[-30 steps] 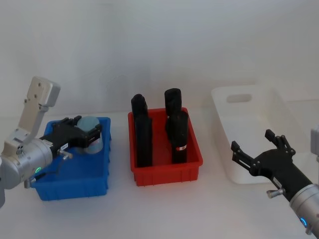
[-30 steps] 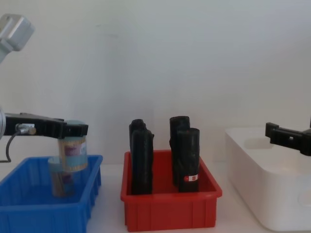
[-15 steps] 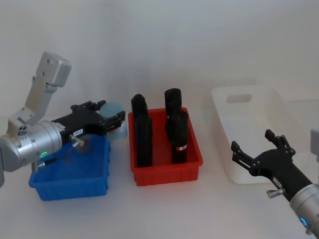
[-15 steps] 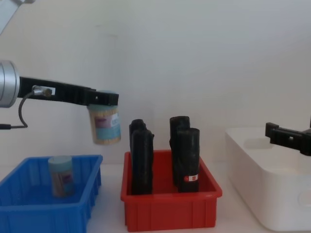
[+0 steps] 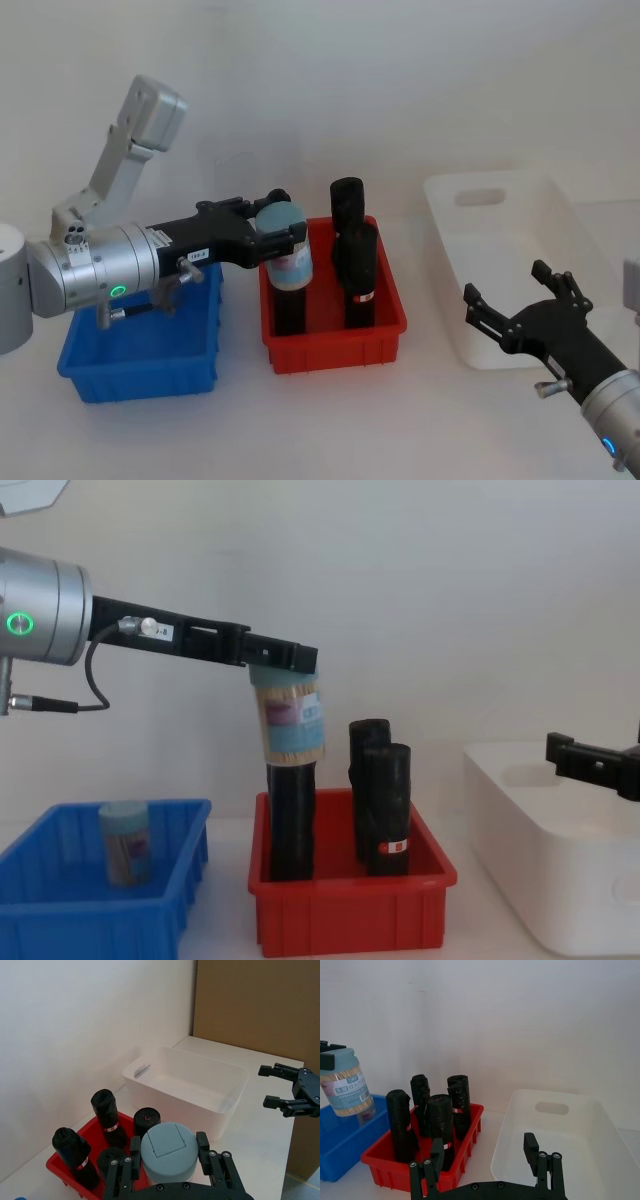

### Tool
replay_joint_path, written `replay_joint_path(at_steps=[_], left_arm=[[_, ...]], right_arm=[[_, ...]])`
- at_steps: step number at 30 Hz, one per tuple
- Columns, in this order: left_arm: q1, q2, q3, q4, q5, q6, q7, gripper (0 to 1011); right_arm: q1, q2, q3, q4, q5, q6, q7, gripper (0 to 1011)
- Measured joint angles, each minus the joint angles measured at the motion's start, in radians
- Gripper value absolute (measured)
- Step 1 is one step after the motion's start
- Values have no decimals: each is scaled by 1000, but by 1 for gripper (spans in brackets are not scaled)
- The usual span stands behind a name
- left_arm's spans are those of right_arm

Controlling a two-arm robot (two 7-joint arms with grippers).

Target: Pick the cotton swabs from the blue box and place them into the white box.

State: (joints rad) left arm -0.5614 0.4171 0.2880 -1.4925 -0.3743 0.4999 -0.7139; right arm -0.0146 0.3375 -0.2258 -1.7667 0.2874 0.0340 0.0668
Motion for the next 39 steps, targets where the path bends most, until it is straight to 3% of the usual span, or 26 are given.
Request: replay_joint_path(at_steps=[15, 30, 39], left_arm=[[-30, -16, 15, 10, 2, 32, -58, 669], [-40, -21, 20, 13, 3, 42, -77, 669], [-42, -22, 21, 14, 3, 44, -80, 669]], right_arm=[[5, 1, 0, 0, -5, 1, 31, 1001], [56, -5, -18, 9, -55, 37, 193, 1001], [124, -30, -41, 38, -111, 80, 326, 1001]])
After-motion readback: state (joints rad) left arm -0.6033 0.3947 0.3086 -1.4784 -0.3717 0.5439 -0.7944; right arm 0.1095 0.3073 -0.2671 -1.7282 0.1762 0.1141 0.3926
